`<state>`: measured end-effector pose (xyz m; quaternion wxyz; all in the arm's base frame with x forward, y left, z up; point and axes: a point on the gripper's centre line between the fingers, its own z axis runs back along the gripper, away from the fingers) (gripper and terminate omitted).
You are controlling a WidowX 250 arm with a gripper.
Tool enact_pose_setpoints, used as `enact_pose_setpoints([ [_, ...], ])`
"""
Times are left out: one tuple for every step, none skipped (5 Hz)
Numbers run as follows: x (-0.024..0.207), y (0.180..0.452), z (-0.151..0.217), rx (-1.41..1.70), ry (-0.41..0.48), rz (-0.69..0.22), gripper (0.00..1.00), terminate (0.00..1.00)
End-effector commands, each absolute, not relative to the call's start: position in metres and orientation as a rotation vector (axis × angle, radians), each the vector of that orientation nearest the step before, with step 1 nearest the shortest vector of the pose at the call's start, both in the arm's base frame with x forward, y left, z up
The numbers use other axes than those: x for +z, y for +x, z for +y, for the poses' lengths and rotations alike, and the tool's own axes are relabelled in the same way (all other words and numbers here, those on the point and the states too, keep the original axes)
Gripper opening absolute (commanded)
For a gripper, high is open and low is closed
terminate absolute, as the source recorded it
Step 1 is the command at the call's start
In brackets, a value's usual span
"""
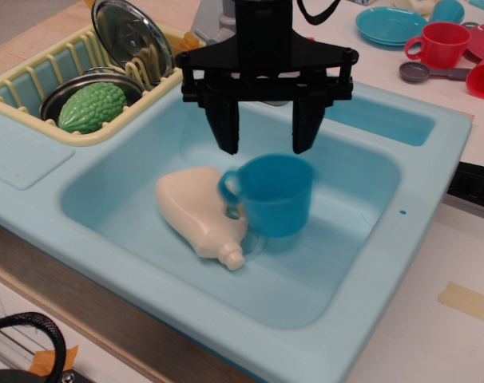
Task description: Put cup from anywhere into sink
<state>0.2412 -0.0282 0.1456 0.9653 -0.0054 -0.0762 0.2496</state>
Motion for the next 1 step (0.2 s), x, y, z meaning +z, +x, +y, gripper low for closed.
enact_pose_setpoints([
  [0.1544,0.2422,-0.0273,0.509,-0.024,-0.186,1.0,1.0],
])
